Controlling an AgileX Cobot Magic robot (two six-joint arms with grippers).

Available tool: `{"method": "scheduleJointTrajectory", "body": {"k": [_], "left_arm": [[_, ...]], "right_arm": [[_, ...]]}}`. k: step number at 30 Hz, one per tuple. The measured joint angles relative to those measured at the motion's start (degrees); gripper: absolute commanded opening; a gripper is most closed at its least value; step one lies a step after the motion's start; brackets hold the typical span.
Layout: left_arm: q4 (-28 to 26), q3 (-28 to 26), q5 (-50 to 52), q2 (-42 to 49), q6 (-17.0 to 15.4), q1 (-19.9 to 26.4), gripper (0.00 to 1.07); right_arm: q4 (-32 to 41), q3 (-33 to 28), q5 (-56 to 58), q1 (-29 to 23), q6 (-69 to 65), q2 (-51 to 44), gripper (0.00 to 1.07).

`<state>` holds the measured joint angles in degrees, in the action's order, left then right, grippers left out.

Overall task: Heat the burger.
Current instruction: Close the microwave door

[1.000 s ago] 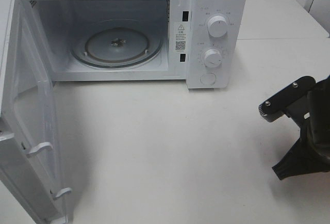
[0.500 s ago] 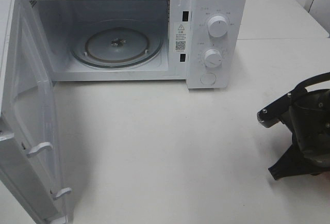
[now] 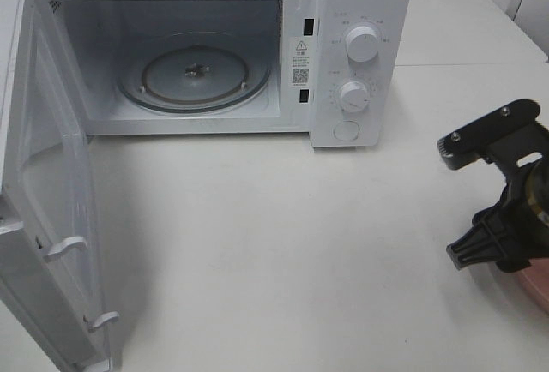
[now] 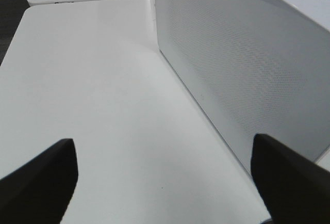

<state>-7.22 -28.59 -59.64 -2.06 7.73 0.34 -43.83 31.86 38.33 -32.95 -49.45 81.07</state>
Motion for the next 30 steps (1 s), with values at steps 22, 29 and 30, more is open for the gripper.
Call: {"method": "scheduleJointTrajectory", "body": {"k": [22,29,30], "left_arm": [[0.0,0.0,0.0,0.0,0.0,0.0,0.84],[0.0,0.0,0.0,0.0,0.0,0.0,0.84],[0.0,0.0,0.0,0.0,0.0,0.0,0.84]], "right_arm": [[36.8,0.6,29.4,0.0,41.9,-43.8,0.8],[36.8,0.2,30.8,2.8,42.0,-59.6,0.78],[36.8,0.2,30.4,4.2,42.1,-61.5,0.78]]}}
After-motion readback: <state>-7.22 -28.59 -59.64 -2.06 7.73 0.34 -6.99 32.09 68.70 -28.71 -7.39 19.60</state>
